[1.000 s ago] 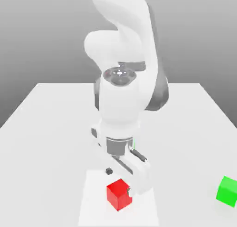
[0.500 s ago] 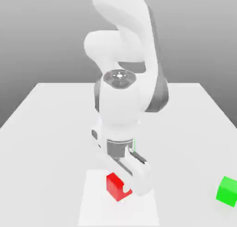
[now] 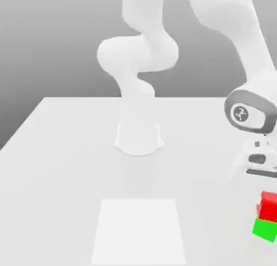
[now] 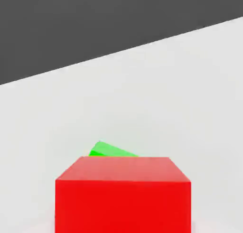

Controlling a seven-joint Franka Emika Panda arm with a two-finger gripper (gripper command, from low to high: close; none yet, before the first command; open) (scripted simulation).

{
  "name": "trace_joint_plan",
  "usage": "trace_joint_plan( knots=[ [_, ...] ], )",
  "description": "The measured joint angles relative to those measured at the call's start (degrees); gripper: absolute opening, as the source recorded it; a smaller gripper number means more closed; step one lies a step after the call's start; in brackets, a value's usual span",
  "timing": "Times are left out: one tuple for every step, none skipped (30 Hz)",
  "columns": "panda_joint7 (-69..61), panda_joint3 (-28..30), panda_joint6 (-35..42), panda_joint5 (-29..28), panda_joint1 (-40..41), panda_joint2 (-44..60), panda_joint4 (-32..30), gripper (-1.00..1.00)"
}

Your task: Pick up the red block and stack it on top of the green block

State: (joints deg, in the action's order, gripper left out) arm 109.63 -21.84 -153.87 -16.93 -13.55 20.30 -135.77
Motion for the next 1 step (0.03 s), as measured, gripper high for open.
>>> trace_joint_plan(
  knots=[
    [0.00,0.00,0.00,0.00,0.00,0.00,0.00,1.00]
  ],
)
